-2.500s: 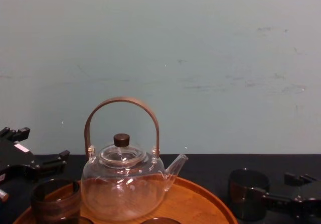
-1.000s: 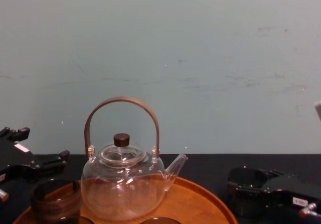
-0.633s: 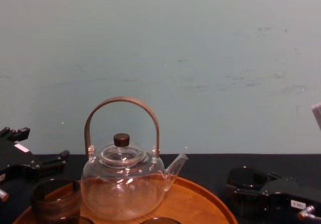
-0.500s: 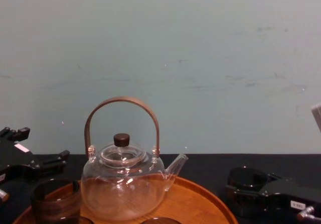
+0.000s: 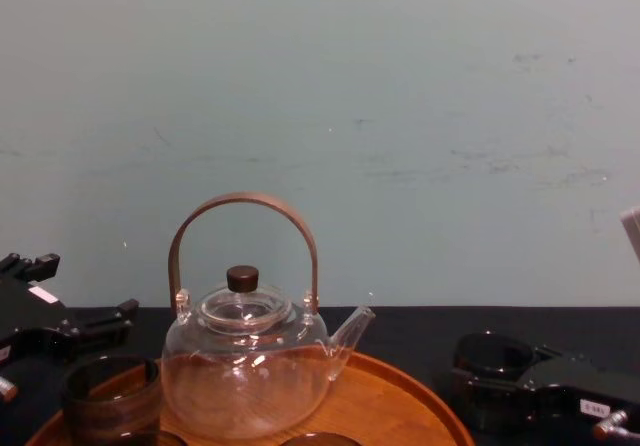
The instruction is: Pick up the glass from the table and place it on the tray.
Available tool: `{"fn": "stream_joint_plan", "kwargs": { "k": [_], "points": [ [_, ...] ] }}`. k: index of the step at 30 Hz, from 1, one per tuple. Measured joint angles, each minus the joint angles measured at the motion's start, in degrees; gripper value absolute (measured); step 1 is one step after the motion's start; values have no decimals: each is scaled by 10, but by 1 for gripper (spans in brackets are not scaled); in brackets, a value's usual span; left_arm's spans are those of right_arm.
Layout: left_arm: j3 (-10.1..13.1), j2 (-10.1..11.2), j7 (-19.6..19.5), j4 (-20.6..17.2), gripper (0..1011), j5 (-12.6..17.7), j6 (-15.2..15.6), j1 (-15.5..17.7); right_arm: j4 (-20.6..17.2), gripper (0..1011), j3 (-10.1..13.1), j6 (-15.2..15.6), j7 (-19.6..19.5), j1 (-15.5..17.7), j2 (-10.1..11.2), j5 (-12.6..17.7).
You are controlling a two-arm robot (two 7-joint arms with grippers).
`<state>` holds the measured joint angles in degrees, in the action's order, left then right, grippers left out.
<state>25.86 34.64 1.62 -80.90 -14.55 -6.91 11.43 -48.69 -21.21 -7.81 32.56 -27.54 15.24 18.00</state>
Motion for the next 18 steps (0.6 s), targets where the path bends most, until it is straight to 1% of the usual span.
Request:
{"fn": "stream_joint_plan", "kwargs": {
  "k": [3,4,16,18],
  "points": [
    [0,0,0,0,1001,0,0,0,0,950,0,0,0,0,0,0],
    [0,0,0,0,1001,0,0,0,-1,905,0,1,0,0,0,0],
    [0,0,0,0,1002,0,0,0,-1,905,0,1,0,0,0,0],
    [0,0,0,0,1001,0,0,0,-5,905,1,1,0,2,1,1]
  ]
}}
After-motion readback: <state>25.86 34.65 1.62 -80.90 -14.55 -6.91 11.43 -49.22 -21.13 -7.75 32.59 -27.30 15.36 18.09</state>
